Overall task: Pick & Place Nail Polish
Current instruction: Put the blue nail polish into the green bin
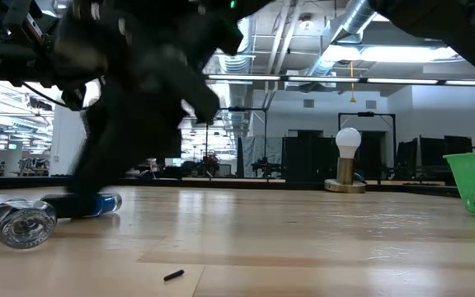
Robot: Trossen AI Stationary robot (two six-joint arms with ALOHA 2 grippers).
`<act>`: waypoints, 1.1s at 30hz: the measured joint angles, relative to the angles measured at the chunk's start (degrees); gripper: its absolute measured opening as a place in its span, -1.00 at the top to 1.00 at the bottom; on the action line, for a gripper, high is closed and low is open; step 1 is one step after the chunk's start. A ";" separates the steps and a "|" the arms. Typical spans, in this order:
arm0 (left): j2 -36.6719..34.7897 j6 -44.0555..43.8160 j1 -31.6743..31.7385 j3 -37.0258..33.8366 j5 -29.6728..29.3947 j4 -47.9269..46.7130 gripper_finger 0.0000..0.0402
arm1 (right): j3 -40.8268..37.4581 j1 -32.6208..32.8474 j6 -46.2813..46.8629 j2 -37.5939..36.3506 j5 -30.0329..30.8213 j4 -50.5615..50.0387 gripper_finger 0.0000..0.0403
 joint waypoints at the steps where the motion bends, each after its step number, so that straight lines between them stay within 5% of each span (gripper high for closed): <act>1: 0.00 0.02 -0.02 0.00 -0.02 0.00 0.99 | -0.22 0.01 -0.04 0.29 -0.03 -1.38 -0.15; 9: 0.00 0.01 -0.01 0.00 -0.02 0.00 0.99 | 0.15 0.28 1.79 1.40 1.19 -2.41 -0.07; 19: 0.00 0.02 -0.01 0.00 -0.02 0.00 0.99 | 0.09 -0.33 3.93 1.51 1.85 -3.52 0.47; 33: 0.00 0.02 0.00 0.00 -0.02 0.00 0.99 | -0.04 -2.13 16.61 1.00 0.91 -5.87 0.50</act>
